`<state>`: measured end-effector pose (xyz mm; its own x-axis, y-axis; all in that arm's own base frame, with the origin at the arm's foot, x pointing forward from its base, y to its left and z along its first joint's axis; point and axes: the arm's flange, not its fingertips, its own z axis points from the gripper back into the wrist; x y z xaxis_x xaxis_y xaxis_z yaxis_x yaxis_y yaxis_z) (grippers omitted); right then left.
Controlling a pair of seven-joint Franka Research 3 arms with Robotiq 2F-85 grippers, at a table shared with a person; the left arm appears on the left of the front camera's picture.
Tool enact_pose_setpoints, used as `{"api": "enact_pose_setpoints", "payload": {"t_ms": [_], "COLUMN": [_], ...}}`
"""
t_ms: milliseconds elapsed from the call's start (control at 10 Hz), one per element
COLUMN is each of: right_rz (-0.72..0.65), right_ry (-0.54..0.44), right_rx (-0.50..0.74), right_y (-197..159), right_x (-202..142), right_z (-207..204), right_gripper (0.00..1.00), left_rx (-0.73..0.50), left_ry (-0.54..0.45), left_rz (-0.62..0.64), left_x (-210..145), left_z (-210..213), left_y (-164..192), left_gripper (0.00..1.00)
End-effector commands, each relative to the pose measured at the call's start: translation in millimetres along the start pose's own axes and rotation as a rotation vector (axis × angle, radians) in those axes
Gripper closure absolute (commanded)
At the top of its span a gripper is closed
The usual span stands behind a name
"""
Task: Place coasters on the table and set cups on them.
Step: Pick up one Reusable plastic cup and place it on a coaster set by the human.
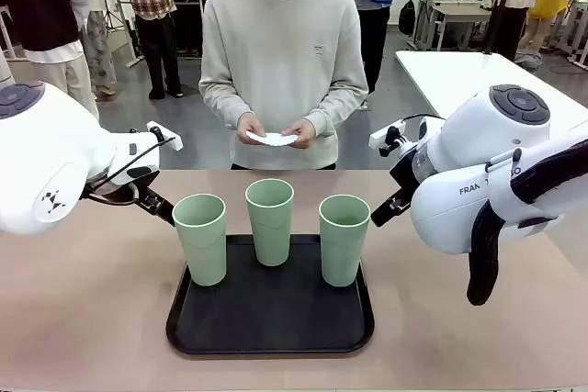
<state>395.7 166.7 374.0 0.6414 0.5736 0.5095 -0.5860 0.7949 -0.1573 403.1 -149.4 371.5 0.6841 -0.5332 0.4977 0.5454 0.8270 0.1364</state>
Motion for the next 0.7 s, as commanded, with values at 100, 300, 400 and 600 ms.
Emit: {"api": "enact_pose_setpoints", "payload": {"t_ms": [100,300,400,600], "right_rz": [0.000,0.000,0.000,0.000], "right_ry": [0.000,0.000,0.000,0.000], "right_rx": [0.000,0.000,0.000,0.000], "right_y": [0.0,0.0,0.0,0.0], "right_x": [0.0,0.0,0.0,0.0], "right_z": [0.0,0.0,0.0,0.0], "right_gripper": [0.00,0.00,0.00,0.00], "left_rx": [0.000,0.000,0.000,0.000], "left_ry": [0.000,0.000,0.000,0.000], "left_rz": [0.000,0.000,0.000,0.000], "left_x": [0.0,0.0,0.0,0.0], "left_z": [0.0,0.0,0.0,0.0], "left_y": [-0.1,-0.1,-0.1,-0.1], "left_gripper": [0.00,0.00,0.00,0.00]}}
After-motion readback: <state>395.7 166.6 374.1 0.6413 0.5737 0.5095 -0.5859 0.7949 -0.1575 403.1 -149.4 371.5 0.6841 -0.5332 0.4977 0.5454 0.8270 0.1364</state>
